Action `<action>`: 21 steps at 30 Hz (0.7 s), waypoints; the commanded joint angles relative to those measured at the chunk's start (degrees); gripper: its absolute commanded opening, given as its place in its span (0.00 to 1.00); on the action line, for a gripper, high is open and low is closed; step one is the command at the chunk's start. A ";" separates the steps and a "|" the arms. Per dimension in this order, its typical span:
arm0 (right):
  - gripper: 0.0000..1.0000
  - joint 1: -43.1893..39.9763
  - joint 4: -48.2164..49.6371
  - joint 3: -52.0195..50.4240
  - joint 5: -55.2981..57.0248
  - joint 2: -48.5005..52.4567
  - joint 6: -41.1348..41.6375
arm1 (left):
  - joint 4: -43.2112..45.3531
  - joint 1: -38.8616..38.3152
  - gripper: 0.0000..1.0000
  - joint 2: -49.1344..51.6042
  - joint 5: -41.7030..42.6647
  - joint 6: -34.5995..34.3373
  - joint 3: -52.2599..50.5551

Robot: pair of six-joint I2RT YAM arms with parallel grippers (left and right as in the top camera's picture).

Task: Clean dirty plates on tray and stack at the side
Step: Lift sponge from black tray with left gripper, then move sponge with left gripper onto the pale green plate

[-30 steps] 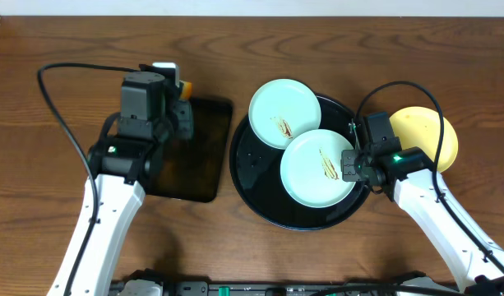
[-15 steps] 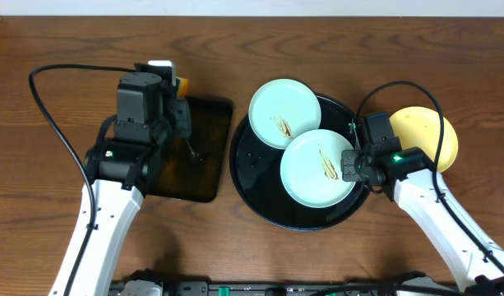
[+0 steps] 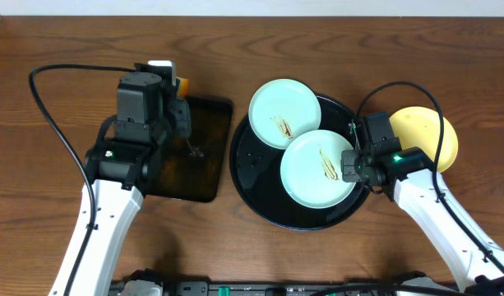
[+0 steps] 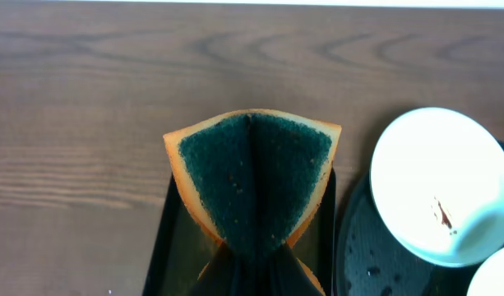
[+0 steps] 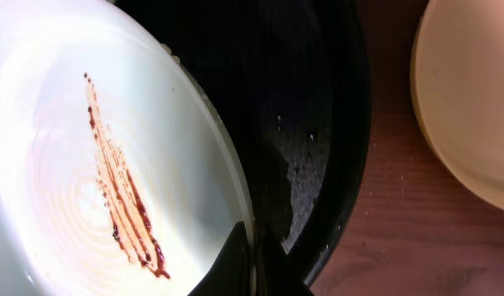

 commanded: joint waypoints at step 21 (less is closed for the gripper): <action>0.01 -0.09 3.15 -2.84 -4.26 6.56 1.05 | -7.41 -2.54 0.08 17.64 28.92 -0.11 -0.55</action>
